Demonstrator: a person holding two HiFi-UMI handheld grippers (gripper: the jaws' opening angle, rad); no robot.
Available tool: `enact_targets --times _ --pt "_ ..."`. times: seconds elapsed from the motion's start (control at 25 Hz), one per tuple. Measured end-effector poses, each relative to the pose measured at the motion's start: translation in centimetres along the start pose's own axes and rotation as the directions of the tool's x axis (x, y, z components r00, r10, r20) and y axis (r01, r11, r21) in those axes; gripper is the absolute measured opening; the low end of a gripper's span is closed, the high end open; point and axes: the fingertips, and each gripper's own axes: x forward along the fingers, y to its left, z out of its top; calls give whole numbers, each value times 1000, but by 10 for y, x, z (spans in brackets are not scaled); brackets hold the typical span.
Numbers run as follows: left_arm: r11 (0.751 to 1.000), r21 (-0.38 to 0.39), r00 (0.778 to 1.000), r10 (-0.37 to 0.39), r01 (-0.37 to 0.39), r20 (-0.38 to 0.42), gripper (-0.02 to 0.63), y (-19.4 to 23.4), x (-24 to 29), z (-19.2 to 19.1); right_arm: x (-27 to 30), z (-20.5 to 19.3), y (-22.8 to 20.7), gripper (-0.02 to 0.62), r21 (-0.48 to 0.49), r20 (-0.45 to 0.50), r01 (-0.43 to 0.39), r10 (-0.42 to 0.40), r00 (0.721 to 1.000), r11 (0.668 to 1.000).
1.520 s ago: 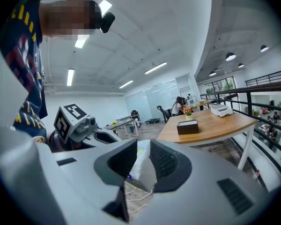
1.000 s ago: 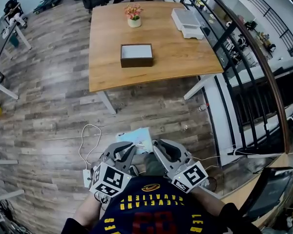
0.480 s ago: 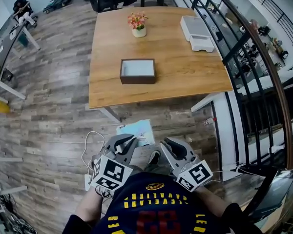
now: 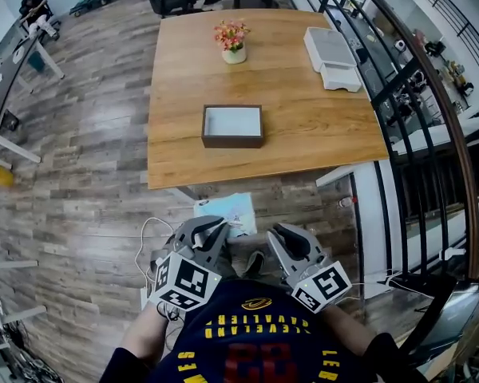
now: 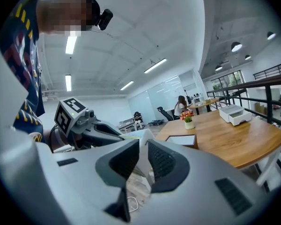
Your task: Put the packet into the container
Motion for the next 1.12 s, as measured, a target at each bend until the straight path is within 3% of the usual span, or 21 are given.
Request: enact_targets --times 0.52,1.12 --pt "992 44 993 -119 118 5 20 73 25 -6 79 27 -23 64 14 27 103 -104 994 995" --pt "985 64 986 -163 160 36 20 137 51 -3 127 42 -36 64 -8 11 160 -160 987 987"
